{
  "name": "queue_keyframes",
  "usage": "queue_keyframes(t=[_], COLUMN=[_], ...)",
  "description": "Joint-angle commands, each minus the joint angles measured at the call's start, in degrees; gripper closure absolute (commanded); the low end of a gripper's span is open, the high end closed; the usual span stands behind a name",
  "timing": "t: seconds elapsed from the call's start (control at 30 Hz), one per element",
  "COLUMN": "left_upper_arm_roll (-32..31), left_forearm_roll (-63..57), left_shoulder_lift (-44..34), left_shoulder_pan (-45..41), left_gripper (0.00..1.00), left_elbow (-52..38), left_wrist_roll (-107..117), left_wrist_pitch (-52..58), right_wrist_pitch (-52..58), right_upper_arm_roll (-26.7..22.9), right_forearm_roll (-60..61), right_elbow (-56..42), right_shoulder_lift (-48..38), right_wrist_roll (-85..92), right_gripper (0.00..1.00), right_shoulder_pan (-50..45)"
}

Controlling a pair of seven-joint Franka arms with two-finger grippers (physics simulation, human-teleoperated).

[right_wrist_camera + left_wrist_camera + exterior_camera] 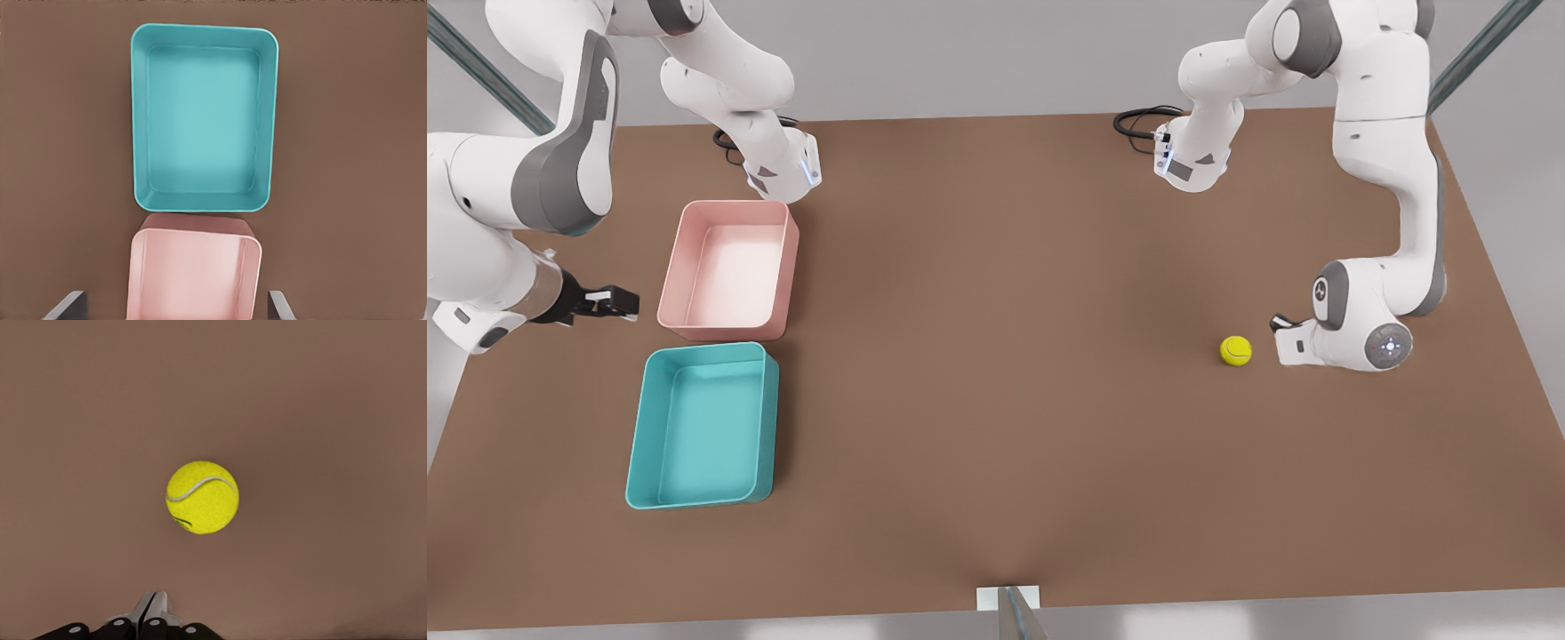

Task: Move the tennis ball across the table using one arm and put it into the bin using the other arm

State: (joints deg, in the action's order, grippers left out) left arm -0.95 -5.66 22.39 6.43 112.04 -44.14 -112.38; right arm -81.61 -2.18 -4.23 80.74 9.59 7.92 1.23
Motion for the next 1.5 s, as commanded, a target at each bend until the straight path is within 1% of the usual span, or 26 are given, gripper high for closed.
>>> queue_keyframes(t=[0.0,0.07,0.1,0.17,0.23,0.27,0.3,0.43,0.5,0.57,0.63,0.83,1.03,1.1,1.17,1.2,1.27,1.3,1.33,1.4,1.43,1.47], left_upper_arm_roll=[0.0,0.0,0.0,0.0,0.0,0.0,0.0,0.0,-0.1,-0.1,-0.3,-0.2,-0.3,-0.3,-0.3,-0.5,-6.9,-8.5,-8.5,-8.3,-8.2,-8.2], left_forearm_roll=[-2.9,-4.5,-9.1,-9.3,-9.2,-9.2,-9.2,-8.4,-8.4,-8.8,-8.8,-8.5,-8.3,-8.3,-8.1,-5.3,4.3,11.0,18.2,27.1,29.0,28.6], left_shoulder_lift=[-0.1,0.0,0.0,-0.1,0.0,0.0,0.0,-0.1,0.7,0.9,1.1,1.5,2.3,2.3,2.3,2.0,1.3,0.8,0.8,0.8,0.8,0.9], left_shoulder_pan=[-0.2,0.1,-0.1,0.2,0.7,1.4,1.4,1.4,1.1,1.3,1.2,0.5,0.4,-1.0,-5.6,-9.4,-13.2,-13.5,-12.8,-9.4,-6.3,-6.0], left_gripper=[0.79,0.79,0.79,0.79,0.79,0.79,0.79,0.79,0.79,0.79,0.79,0.79,0.79,0.79,0.79,0.79,0.79,0.79,0.79,0.79,0.79,0.79], left_elbow=[1.6,3.1,3.4,5.3,5.4,5.6,8.0,9.9,10.0,12.8,13.0,12.9,13.0,13.0,13.0,13.0,12.4,9.9,7.1,5.6,3.4,2.3], left_wrist_roll=[-68.5,-68.5,-68.0,-62.6,-61.2,-57.0,-51.5,-49.2,-49.5,-50.9,-54.9,-54.2,-52.5,-48.2,-39.5,-31.8,-3.5,6.0,6.0,8.7,23.7,30.3], left_wrist_pitch=[-15.8,-16.3,-17.7,-17.8,-15.3,-15.0,-16.8,-17.4,-19.8,-24.4,-24.7,-28.5,-28.3,-28.0,-28.0,-27.7,-24.0,-20.3,-15.8,-13.0,-12.7,-12.1], right_wrist_pitch=[-1.2,-1.2,-1.2,-1.1,-1.1,-1.1,-1.1,-1.0,-1.0,-1.1,-1.1,-1.0,-1.0,-1.0,-1.0,-1.0,-1.1,-1.1,-1.1,-1.1,-1.1,-1.1], right_upper_arm_roll=[0.0,0.0,0.0,0.0,0.0,0.0,0.0,0.0,0.0,0.0,0.0,0.0,0.0,0.0,-0.1,-0.1,-0.1,0.0,-0.1,-0.1,0.0,-0.1], right_forearm_roll=[0.3,0.3,0.3,0.3,0.3,0.2,0.3,0.3,0.3,0.3,0.3,0.4,0.4,0.4,0.3,0.4,0.3,0.3,0.3,0.3,0.3,0.4], right_elbow=[0.0,-0.1,0.0,0.0,-0.1,0.0,0.0,0.0,0.0,0.0,-0.1,-0.1,-0.1,-0.1,-0.1,-0.1,-0.1,-0.1,-0.1,-0.1,-0.1,-0.1], right_shoulder_lift=[0.0,0.2,0.2,0.3,0.3,0.3,0.3,0.3,0.3,0.4,0.5,0.5,0.5,0.5,0.5,0.5,0.9,0.9,0.9,0.9,0.9,0.9], right_wrist_roll=[1.0,1.0,1.0,1.0,1.0,1.0,1.0,1.0,1.0,1.0,1.0,1.0,1.1,1.1,1.1,1.1,1.1,1.1,1.1,1.1,1.1,1.1], right_gripper=[0.0,0.0,0.0,0.0,0.0,0.0,0.0,0.0,0.0,0.0,0.0,0.0,0.0,0.0,0.0,0.0,0.0,0.0,0.0,0.0,0.0,0.0], right_shoulder_pan=[0.0,0.0,0.0,0.1,0.1,0.1,0.1,0.1,0.1,0.1,0.1,0.2,0.3,0.3,0.3,0.3,0.2,0.1,0.1,0.2,0.2,0.2])
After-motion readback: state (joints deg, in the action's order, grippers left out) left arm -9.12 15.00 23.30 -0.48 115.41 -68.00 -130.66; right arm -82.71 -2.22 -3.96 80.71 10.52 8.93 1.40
